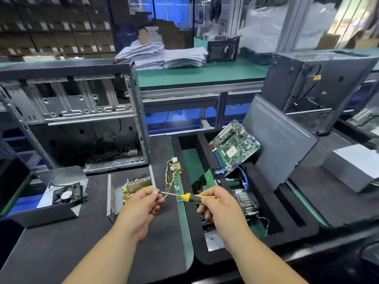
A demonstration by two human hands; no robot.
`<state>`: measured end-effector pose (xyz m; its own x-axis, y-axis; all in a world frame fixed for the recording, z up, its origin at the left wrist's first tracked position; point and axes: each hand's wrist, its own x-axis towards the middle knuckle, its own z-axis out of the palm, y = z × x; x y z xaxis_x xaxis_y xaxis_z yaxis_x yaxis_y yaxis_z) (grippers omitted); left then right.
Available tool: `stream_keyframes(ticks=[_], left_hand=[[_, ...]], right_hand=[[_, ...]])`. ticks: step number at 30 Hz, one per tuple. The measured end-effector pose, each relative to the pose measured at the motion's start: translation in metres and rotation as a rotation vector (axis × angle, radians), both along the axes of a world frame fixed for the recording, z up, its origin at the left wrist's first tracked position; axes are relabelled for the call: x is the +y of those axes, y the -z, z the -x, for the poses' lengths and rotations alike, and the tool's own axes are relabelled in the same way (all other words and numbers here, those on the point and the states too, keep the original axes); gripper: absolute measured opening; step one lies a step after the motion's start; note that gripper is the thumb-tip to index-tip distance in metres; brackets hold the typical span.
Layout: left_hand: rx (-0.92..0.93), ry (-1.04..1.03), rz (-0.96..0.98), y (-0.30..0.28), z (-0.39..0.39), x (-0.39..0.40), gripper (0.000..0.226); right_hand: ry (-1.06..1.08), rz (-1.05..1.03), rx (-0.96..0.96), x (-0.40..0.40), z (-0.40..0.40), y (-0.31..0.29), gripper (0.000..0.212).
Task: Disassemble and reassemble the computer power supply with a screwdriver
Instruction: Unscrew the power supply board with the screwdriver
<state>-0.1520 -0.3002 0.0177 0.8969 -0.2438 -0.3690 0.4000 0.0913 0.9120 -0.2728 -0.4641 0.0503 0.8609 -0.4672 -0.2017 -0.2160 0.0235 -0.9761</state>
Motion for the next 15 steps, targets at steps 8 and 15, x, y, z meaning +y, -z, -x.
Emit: stream_keyframes(ticks=[8, 15], left_hand=[[-0.13, 0.037, -0.072, -0.007, 0.016, -0.005, 0.012], [-0.266, 0.113, -0.205, -0.013, 0.015, 0.004, 0.014]], right_hand=[[-0.028, 0.052, -0.017, -0.008, 0.02, -0.012, 0.018], [-0.057, 0.085, -0.018, -0.013, 0.019, -0.018, 0.019]])
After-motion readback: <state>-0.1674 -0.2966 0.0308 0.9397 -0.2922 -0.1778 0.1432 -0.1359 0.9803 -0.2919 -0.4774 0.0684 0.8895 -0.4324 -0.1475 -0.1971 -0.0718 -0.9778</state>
